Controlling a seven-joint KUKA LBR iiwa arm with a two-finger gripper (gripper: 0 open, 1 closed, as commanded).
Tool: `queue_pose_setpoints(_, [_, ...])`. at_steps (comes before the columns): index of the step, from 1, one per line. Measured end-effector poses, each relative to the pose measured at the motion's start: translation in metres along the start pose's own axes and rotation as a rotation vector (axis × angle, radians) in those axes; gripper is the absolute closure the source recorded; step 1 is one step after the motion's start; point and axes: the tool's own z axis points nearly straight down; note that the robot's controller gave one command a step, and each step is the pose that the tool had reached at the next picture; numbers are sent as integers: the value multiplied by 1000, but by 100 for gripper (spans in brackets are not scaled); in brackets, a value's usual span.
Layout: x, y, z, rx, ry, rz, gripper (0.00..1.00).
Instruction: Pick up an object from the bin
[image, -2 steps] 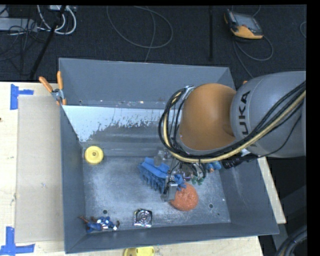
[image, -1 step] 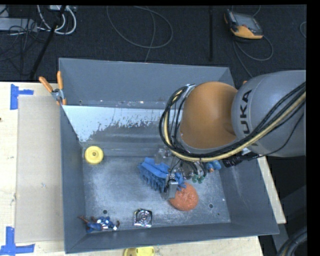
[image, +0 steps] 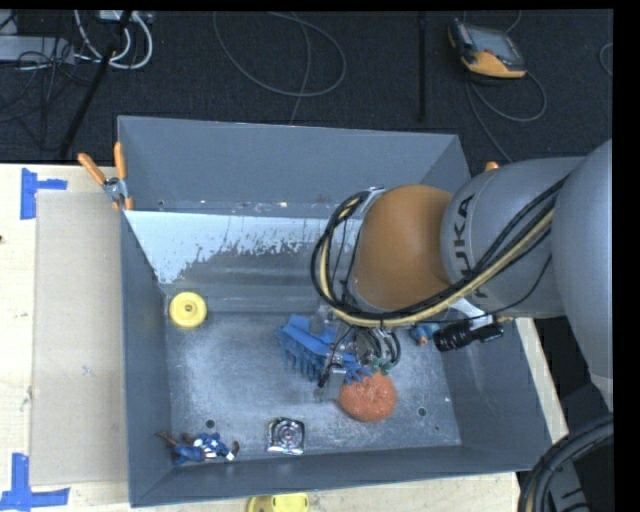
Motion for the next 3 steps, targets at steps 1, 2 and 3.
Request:
queue_pose_setpoints(1, [-17,-16,52,1,2,135,0])
queue_pose_setpoints(2, [-5,-15,49,0,-1,157,0])
queue_pose_setpoints(3, [-15,-15,52,1,0,140,0])
